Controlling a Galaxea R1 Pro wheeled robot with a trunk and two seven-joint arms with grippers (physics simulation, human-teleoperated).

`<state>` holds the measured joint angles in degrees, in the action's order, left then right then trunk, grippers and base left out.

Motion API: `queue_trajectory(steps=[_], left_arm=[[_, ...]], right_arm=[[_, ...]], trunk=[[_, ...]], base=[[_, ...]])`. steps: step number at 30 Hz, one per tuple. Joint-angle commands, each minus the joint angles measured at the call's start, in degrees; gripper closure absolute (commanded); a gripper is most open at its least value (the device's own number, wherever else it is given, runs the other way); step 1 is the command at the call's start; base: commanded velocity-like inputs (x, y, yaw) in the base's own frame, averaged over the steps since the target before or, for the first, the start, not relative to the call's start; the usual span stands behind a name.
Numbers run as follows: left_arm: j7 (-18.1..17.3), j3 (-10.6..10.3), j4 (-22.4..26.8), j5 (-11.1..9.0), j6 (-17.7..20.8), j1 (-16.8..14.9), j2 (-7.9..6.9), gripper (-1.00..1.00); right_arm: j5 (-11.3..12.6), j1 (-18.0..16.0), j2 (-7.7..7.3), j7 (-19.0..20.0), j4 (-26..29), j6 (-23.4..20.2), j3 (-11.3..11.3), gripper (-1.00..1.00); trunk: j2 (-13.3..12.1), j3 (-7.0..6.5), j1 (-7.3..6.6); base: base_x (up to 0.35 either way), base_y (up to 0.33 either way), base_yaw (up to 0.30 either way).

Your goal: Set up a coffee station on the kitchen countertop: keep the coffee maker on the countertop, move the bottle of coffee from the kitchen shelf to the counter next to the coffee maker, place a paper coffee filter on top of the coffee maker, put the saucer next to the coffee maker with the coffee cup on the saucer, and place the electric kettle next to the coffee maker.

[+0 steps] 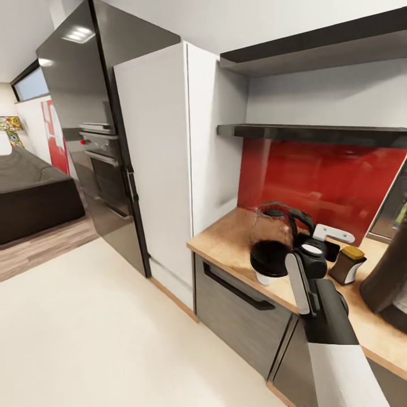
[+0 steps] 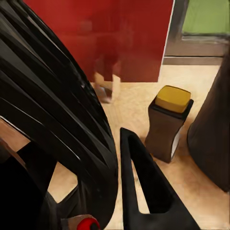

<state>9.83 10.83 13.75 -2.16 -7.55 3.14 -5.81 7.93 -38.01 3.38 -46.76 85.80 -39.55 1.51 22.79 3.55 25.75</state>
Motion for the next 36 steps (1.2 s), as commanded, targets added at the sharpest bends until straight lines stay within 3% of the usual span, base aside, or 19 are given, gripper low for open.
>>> queue_trajectory(steps=[1,11,21,36], left_arm=[[0.10,-0.05,0.11,-0.18,-0.09,0.16,-0.08,-1.00],[0.10,-0.27,0.07,-0.05,-0.09,0.29,-0.18,-1.00],[0.10,-0.46,0.11,-0.04,-0.09,0.29,-0.16,-1.00],[0.10,-0.46,0.14,-0.04,-0.18,0.29,-0.09,-1.00]], right_arm=[[0.32,-0.08,0.04,-1.81,0.06,-0.01,-0.02,1.00],[0.30,-0.06,0.07,-3.42,0.01,0.06,-0.01,1.00],[0.32,-0.06,0.14,-3.42,-0.02,0.10,-0.09,1.00],[0.49,-0.08,0.14,-3.41,-0.27,0.19,-0.43,1.00]], trunk=[[0.13,0.11,0.04],[0.13,0.11,0.04],[0.13,0.11,0.04],[0.13,0.11,0.04]], base=[[0.000,0.000,-0.267],[0.157,0.121,-0.246],[0.006,0.005,-0.034],[-0.042,0.000,-0.252]])
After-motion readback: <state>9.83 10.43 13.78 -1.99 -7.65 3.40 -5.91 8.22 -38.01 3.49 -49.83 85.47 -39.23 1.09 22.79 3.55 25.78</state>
